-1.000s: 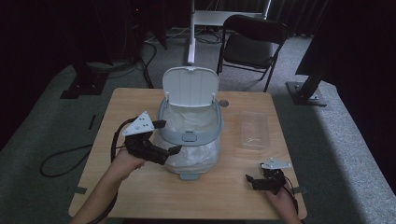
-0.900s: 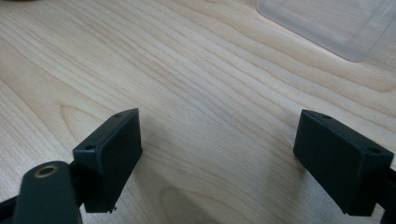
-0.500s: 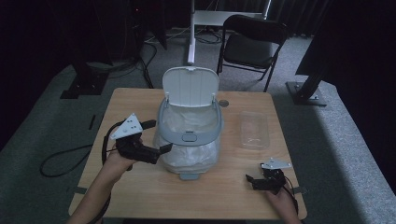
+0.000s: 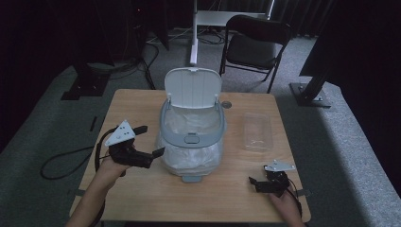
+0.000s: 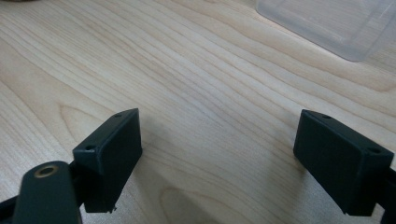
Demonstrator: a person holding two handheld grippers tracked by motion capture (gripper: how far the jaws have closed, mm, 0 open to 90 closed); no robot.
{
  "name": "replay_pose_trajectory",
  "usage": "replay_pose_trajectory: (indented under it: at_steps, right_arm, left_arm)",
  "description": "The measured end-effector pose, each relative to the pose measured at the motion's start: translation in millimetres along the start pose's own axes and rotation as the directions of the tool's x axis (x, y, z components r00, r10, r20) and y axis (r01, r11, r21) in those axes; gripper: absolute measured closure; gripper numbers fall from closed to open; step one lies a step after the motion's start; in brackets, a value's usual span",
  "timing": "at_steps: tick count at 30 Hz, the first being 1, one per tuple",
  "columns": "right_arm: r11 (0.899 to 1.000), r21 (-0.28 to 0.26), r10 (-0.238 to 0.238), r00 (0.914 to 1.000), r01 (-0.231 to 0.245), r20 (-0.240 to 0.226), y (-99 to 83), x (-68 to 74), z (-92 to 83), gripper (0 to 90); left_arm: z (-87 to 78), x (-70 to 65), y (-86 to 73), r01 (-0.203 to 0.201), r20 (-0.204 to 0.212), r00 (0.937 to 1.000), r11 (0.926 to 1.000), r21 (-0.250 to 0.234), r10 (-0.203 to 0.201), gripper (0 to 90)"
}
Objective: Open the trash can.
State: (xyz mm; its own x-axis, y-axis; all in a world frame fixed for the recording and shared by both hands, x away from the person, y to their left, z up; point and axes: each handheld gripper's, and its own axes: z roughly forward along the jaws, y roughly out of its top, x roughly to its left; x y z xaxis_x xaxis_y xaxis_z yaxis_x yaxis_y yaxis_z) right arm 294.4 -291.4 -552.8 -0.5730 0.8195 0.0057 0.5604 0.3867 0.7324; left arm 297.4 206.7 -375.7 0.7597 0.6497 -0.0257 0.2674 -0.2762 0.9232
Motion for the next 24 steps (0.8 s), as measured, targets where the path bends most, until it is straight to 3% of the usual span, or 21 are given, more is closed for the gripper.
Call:
replay_pose_trajectory:
  at_steps: [13, 24]
  right_arm:
    - [1.000, 0.000, 0.000, 1.0000, 0.000, 0.000, 0.0, 0.0, 0.0, 14.6]
    - [1.000, 0.000, 0.000, 1.0000, 0.000, 0.000, 0.0, 0.0, 0.0, 14.6]
  left_arm:
    - [-0.8, 14.4, -33.9, 0.039, -0.081, 0.9960, 0.9989, 0.024, -0.037, 1.8]
    - [-0.1, 27.2, -69.7, 0.079, -0.180, 0.9817, 0.9926, 0.092, -0.062, 1.8]
